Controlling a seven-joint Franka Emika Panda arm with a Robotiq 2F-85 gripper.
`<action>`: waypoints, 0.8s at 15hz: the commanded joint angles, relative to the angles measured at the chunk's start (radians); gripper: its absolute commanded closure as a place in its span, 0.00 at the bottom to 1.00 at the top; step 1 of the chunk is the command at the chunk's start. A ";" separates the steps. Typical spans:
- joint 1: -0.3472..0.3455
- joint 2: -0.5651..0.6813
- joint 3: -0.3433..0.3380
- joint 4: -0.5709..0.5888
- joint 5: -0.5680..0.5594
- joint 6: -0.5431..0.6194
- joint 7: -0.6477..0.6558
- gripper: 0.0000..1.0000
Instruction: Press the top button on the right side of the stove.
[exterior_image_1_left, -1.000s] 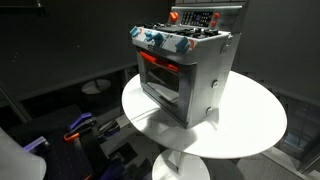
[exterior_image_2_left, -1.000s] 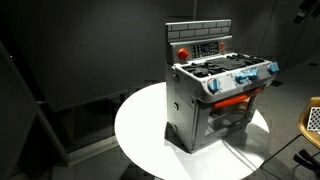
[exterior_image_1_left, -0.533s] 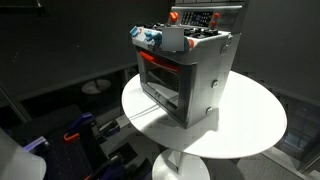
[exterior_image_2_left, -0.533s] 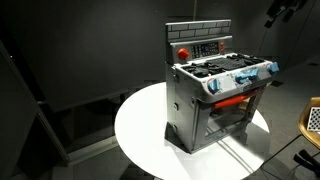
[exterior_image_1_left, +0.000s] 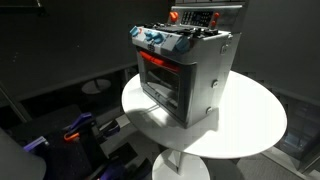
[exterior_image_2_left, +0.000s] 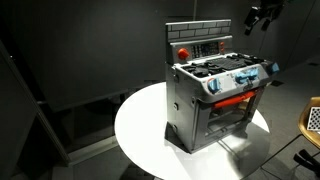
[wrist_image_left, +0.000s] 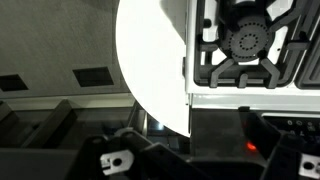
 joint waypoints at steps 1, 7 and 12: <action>0.016 0.084 -0.003 0.099 0.030 -0.020 0.012 0.00; 0.032 0.184 -0.006 0.207 0.059 -0.044 0.010 0.00; 0.039 0.253 -0.007 0.279 0.084 -0.072 0.006 0.00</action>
